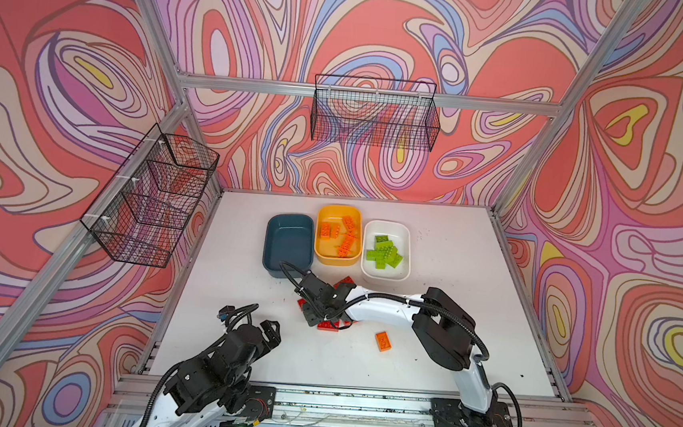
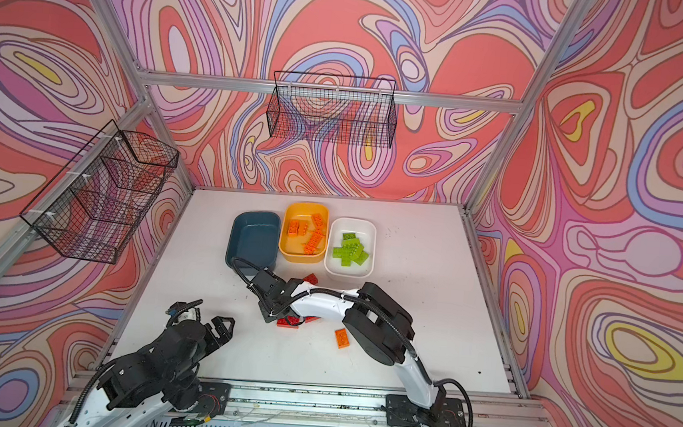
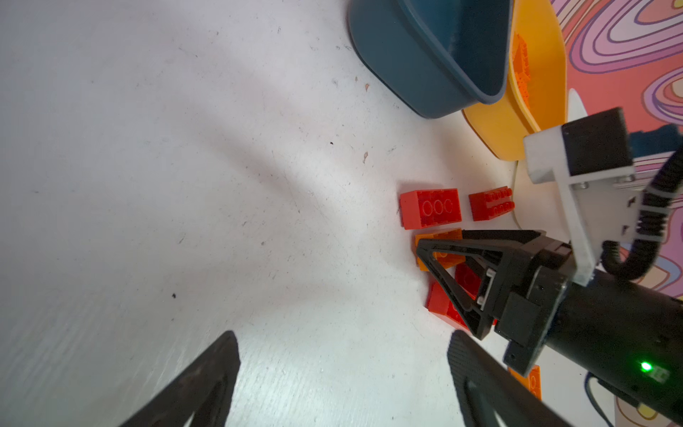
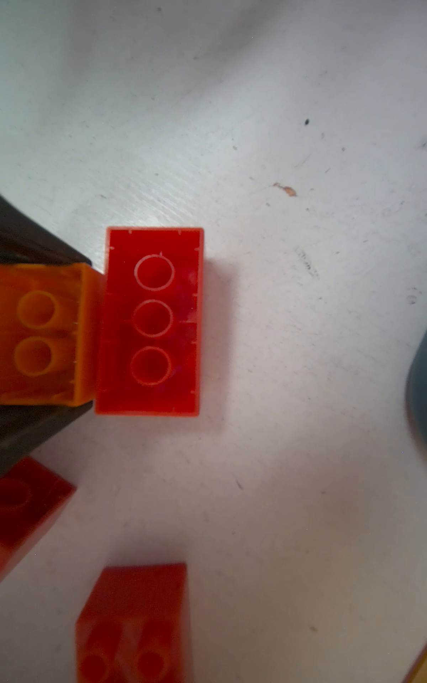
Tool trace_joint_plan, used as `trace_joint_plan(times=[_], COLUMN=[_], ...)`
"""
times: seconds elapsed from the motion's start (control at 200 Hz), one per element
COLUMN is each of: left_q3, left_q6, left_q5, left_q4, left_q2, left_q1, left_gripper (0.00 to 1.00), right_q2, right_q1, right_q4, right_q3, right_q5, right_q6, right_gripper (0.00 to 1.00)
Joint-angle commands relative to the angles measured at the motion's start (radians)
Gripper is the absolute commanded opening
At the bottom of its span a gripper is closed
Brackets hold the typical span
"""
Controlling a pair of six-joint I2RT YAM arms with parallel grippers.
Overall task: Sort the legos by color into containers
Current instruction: 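Grasp an orange 2x2 brick with the right gripper while the left arm withdraws, then lift the orange 2x2 brick into the yellow bin and open the right gripper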
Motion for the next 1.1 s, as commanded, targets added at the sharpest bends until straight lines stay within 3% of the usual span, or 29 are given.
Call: trace_joint_plan(times=[0.0,0.06,0.23,0.476,0.761,1.012,1.097], left_q3=[0.044,0.063,0.127,0.235,0.366,0.446,0.453], left_q6=[0.035,0.046,0.108,0.234,0.316,0.35,0.354], left_q5=[-0.044,-0.048,-0.047,-0.011,0.045,0.058,0.051], left_q4=[-0.087,-0.074,0.004,0.183,0.304,0.303,0.296], left_q2=[0.049,0.084,0.216,0.439,0.697,0.772,0.777], left_q1=[0.002,0.002,0.002,0.003,0.003,0.004,0.005], left_gripper=[0.94,1.0,1.0,1.0,1.0,1.0,1.0], right_q2=[-0.063,-0.088,-0.157,-0.168,0.029,0.251,0.303], right_q1=[-0.003,-0.015,-0.081,-0.28,-0.419,-0.486,-0.492], right_q4=[-0.002,-0.005,0.012,0.063,0.109,0.038,0.011], right_q3=[0.021,0.028,0.023,0.067,0.264,0.517,0.594], right_q5=[0.052,0.058,0.053,-0.012,-0.066,-0.093,-0.101], right_q6=[-0.024,-0.038,-0.078,-0.14,-0.182,-0.222,-0.236], right_gripper=[0.44,0.43,0.43,0.43,0.43,0.43,0.5])
